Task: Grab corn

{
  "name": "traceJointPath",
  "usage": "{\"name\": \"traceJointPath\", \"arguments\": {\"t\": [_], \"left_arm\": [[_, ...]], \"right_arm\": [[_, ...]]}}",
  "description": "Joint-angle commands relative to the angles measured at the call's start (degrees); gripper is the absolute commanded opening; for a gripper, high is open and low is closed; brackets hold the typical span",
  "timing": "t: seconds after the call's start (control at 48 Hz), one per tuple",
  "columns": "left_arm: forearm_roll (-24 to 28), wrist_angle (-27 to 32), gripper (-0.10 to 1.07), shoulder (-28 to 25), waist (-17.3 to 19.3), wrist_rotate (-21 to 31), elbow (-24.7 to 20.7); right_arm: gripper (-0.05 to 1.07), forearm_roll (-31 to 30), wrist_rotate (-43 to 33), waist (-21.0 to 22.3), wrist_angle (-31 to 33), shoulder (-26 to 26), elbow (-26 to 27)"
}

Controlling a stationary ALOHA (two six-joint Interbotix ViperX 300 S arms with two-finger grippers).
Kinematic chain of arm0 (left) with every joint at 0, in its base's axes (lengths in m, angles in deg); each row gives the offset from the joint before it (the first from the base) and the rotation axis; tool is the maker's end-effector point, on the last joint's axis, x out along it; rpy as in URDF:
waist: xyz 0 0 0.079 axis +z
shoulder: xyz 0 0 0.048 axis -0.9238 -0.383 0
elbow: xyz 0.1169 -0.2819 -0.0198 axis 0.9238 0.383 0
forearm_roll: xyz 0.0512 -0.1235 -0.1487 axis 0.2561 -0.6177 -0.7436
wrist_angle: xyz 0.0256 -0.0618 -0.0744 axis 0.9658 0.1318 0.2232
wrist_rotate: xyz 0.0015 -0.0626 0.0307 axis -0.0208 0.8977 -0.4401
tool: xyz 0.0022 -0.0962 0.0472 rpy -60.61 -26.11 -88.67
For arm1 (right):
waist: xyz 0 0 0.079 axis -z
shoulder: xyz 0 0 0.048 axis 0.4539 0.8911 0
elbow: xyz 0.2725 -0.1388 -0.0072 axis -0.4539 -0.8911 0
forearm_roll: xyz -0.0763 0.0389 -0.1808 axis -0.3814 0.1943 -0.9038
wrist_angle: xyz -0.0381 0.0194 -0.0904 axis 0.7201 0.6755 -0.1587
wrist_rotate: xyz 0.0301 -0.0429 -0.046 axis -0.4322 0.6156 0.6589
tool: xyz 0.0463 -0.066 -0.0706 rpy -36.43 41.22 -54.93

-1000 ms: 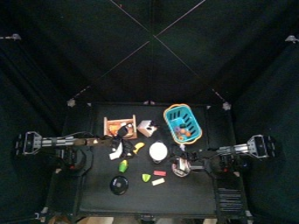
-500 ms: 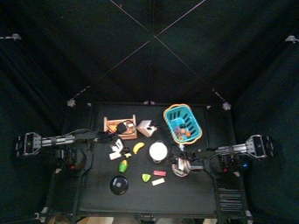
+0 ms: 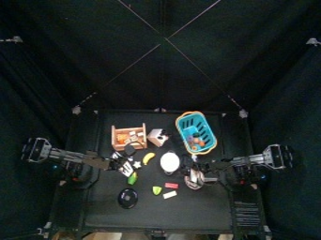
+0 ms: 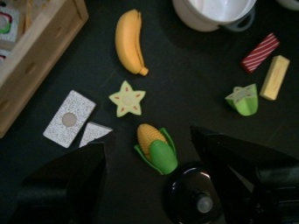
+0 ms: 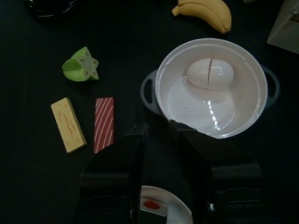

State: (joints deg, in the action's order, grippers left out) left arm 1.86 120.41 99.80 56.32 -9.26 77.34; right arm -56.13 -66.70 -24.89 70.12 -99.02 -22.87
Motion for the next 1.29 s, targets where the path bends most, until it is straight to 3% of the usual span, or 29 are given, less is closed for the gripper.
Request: {"name": "traceJointPath", "arguments": {"t": [0.0, 0.271, 0.812, 1.271], "left_arm": [[0.3, -0.1, 1.00, -2.4, -1.8, 0.6, -1.8], [-2.1, 0.4, 1.01, -8.5, -3.5, 0.5, -4.8], [-14.0, 0.7, 1.01, -15.5, -3.5, 0.9, -4.4], [-13.4, -2.1, 1.01, -18.5, -2.6, 0.9, -3.8]], "right_arm": [[0.68, 0.1, 0.1, 0.1, -0.2, -0.6, 1.3], [0.68, 0.2, 0.0, 0.1, -0.1, -0.6, 1.3], [0.68, 0.1, 0.1, 0.1, -0.1, -0.4, 1.3], [0.68, 0.0, 0.1, 0.1, -0.1, -0.3, 1.2]]}}
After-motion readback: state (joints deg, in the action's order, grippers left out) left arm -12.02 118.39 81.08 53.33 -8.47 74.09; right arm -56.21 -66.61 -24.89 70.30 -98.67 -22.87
